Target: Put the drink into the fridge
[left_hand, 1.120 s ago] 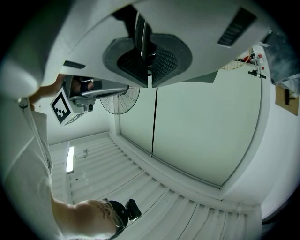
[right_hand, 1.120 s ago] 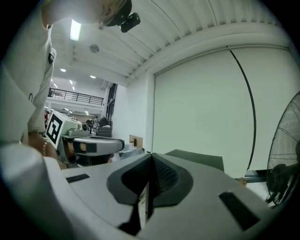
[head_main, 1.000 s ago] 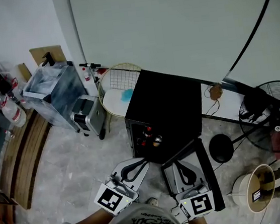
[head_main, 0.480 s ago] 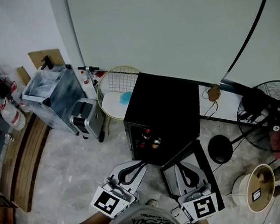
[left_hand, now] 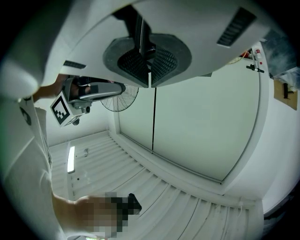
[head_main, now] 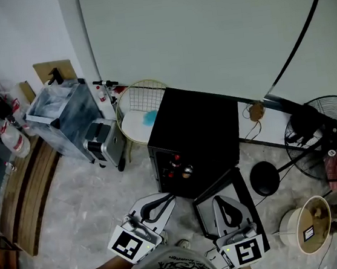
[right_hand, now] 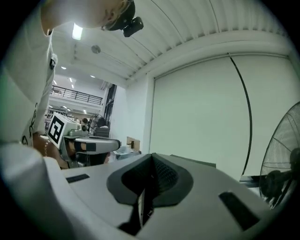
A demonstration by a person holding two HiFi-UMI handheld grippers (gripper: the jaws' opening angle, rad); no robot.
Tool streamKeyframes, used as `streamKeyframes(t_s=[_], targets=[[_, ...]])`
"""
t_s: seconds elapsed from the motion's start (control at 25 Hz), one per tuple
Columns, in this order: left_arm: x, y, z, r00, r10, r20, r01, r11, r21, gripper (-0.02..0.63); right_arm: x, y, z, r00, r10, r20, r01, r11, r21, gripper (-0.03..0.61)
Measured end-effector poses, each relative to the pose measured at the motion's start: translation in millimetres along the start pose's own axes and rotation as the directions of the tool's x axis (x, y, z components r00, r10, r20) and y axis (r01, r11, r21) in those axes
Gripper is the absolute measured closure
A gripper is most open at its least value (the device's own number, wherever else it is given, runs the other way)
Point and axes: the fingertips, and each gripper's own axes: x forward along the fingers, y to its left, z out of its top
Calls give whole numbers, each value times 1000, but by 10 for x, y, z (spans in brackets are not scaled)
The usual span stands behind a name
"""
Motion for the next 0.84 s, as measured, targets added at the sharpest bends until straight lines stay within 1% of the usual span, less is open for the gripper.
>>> streamKeyframes(t_s=[0.4,0.6,0.84], targets=[[7,-15,-6,1000,-4,-12,4,1000,-1,580,-36,-30,-3,1000,-4,-10,4,1000,-11,574],[15,-2,31,1000,-9,28,8,999,40,580,-57,-47,9,1000,-4,-4,4,1000,-16,574],[29,-13,39,999,-2,32,1,999,35,580,-64,-65,27,1000,-10,11,10,1000,-9,574]])
